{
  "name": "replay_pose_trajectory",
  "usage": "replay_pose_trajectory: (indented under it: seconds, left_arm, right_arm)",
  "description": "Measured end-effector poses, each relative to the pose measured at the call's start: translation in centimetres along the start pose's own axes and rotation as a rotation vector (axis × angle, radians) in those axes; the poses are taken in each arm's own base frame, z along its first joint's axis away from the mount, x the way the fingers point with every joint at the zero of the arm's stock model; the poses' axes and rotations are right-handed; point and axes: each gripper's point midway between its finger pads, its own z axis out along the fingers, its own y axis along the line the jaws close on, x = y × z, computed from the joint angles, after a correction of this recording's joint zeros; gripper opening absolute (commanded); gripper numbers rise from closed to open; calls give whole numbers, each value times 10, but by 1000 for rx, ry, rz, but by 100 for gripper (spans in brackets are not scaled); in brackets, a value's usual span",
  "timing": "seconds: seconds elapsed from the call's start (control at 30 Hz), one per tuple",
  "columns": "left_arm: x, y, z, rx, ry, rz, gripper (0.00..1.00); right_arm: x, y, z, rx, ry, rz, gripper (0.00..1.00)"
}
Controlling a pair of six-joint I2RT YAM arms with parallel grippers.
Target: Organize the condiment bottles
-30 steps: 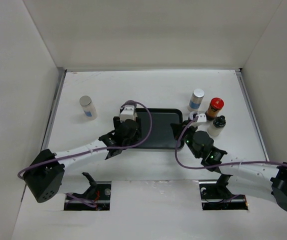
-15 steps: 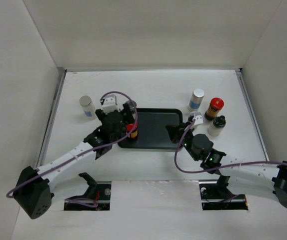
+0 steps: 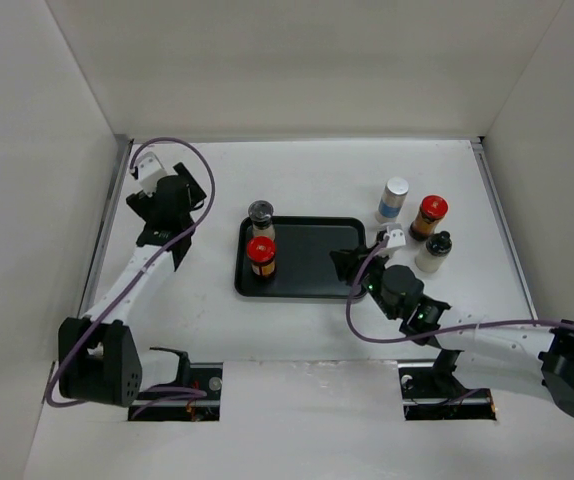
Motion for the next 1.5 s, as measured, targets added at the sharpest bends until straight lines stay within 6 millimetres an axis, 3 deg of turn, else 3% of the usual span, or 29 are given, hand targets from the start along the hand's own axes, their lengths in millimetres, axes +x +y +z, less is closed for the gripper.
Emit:
replay_pose_trajectory:
  seconds: [0.23,0.37,0.47,0.57,0.67,0.77,0.87,0.97,1.07,1.17,1.3,1.5]
  left_arm:
    - [35,20,35,-76,100,57,87]
    - [47,27,44,-94,131,70,72]
    - [52,26,48,-91,140,69,50]
    - [51,26,49,-90,136,75,37]
    - [50,23,44,-79,137,79,34]
    - [38,12,24,-37,115,82,34]
    - [6,-13,-8,54,36,63,33]
    - [-31,-50,-45,177,-50,40,33]
    - [-63,-106,-85,338,-106,17,33]
    - [-77,-157,-124,493,-132,-4,33]
    - [-66,-205,-155,628,-121,2,33]
    - [11,-242,-153,661,-20,133,33]
  right_arm:
    - [9,-3,2,9,26,-14,40]
    - [12,-3,3,9,33,-16,41]
    - [12,-3,3,8,33,-16,41]
    - [12,-3,3,8,33,-16,41]
    - [12,-3,3,8,33,-16,41]
    - [11,-3,2,7,30,-15,40]
    - [8,-2,2,4,24,-11,40]
    - [4,-1,1,4,13,-7,40]
    - [-3,-2,0,12,-10,1,40]
    - [-7,-5,0,25,-23,5,40]
    - [-16,-10,-2,43,-53,15,40]
    - [-23,-19,-3,70,-80,22,40]
